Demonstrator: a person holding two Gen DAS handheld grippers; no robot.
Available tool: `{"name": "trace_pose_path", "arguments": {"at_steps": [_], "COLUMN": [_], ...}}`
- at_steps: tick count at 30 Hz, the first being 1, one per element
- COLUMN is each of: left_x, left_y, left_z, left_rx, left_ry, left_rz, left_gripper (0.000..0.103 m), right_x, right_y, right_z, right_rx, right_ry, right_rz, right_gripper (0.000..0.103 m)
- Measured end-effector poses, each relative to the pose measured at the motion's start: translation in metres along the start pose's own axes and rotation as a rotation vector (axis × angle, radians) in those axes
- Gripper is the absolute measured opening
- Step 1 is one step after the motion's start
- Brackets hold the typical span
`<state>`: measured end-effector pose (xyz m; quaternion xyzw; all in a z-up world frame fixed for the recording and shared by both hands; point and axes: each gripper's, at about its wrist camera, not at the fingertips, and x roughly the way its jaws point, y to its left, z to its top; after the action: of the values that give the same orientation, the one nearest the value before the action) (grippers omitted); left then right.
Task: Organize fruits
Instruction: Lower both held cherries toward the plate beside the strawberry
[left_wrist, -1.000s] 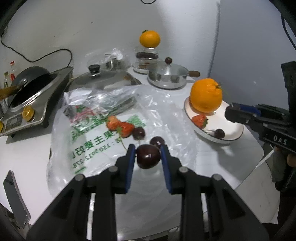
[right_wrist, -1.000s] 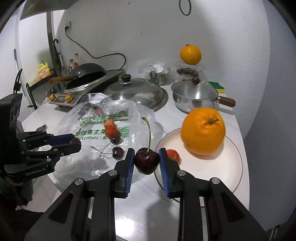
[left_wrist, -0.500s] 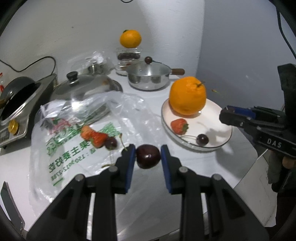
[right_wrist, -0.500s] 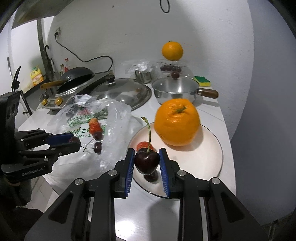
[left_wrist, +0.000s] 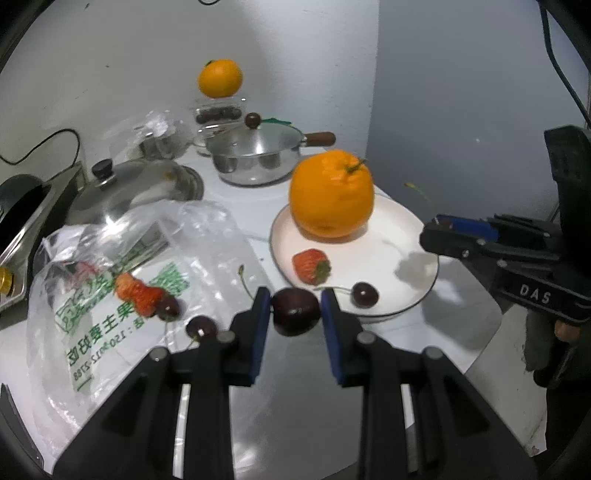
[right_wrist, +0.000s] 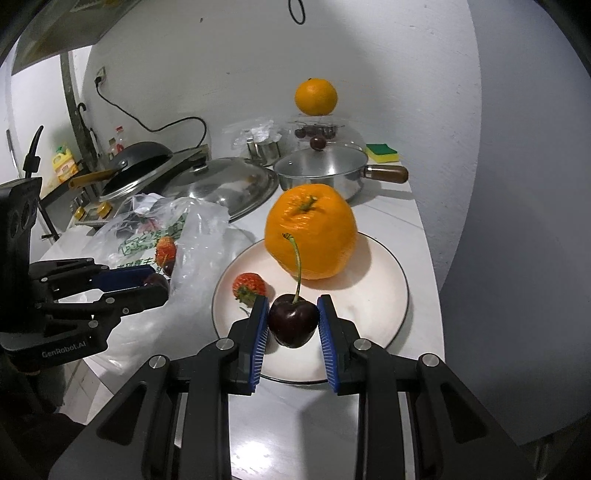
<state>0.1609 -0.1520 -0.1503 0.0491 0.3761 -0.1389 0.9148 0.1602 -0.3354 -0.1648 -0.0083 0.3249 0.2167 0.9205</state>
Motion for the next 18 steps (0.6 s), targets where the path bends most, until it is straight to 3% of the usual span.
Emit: {"name": "trace_pose_path", "arguments": {"at_steps": [18], "left_x": [0.032], "left_y": [-0.041], "left_z": [0.016], "left_rx": [0.048], "left_ry": [0.032], "left_rz": [-0.046], "left_gripper": [0.029], "right_x": [0.006], "right_y": [-0.037], "right_z": [-0.007], "right_rx": [0.032], "right_ry": [0.015], "right_rz": [0.008], "right_gripper": [0.029]}}
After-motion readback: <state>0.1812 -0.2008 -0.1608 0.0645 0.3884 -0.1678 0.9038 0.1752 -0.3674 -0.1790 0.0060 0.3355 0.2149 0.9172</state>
